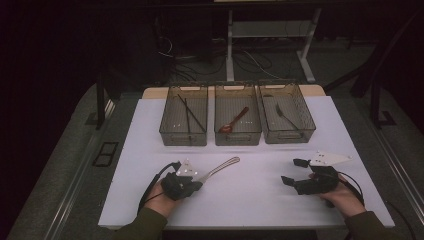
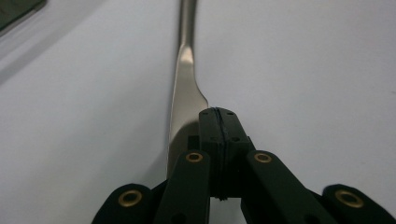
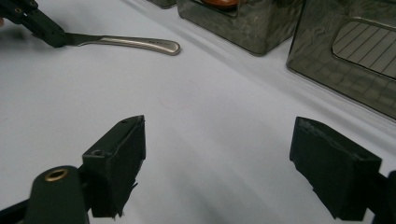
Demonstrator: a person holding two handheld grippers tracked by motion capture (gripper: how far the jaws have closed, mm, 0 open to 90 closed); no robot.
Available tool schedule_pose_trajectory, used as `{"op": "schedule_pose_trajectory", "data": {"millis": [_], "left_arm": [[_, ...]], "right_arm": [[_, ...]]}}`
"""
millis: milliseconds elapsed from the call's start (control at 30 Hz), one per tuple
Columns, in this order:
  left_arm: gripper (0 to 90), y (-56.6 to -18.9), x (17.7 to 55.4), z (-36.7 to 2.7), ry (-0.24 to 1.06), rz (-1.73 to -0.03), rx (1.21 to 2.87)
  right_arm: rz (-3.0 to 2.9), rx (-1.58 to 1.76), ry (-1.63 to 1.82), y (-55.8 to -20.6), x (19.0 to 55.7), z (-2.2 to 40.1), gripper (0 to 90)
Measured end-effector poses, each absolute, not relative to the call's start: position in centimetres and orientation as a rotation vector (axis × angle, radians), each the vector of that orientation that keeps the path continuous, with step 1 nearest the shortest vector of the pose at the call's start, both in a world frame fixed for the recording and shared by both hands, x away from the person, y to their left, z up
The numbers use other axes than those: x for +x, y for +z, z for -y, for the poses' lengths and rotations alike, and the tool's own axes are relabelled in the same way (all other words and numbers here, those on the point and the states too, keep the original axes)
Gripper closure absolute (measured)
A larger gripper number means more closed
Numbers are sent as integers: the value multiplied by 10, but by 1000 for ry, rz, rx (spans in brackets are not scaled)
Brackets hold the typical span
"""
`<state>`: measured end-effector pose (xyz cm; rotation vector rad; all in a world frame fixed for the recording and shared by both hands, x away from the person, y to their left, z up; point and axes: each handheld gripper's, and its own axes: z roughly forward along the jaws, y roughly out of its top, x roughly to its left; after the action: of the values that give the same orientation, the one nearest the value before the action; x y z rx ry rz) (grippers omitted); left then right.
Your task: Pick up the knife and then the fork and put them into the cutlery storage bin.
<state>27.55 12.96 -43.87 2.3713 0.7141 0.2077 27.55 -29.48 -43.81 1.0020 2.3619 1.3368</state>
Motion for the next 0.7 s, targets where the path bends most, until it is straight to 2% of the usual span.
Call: {"op": "schedule_pose_trajectory", "data": {"millis": [267, 400, 467, 567, 700], "left_arm": [[883, -434, 277, -131, 200, -723, 2337], [787, -428, 282, -132, 188, -712, 2279], [706, -428, 287, -129, 206, -694, 2258], [653, -428, 297, -121, 219, -691, 2231], [632, -433, 308, -110, 227, -686, 2229]], "right_arm": [[-2358, 1002, 1342, -438, 276, 295, 177], [-2360, 1001, 1343, -438, 276, 294, 177], [-2360, 996, 1343, -438, 276, 294, 177], [-2362, 1000, 1341, -438, 276, 294, 177], [-2364, 999, 1339, -438, 276, 293, 177]]}}
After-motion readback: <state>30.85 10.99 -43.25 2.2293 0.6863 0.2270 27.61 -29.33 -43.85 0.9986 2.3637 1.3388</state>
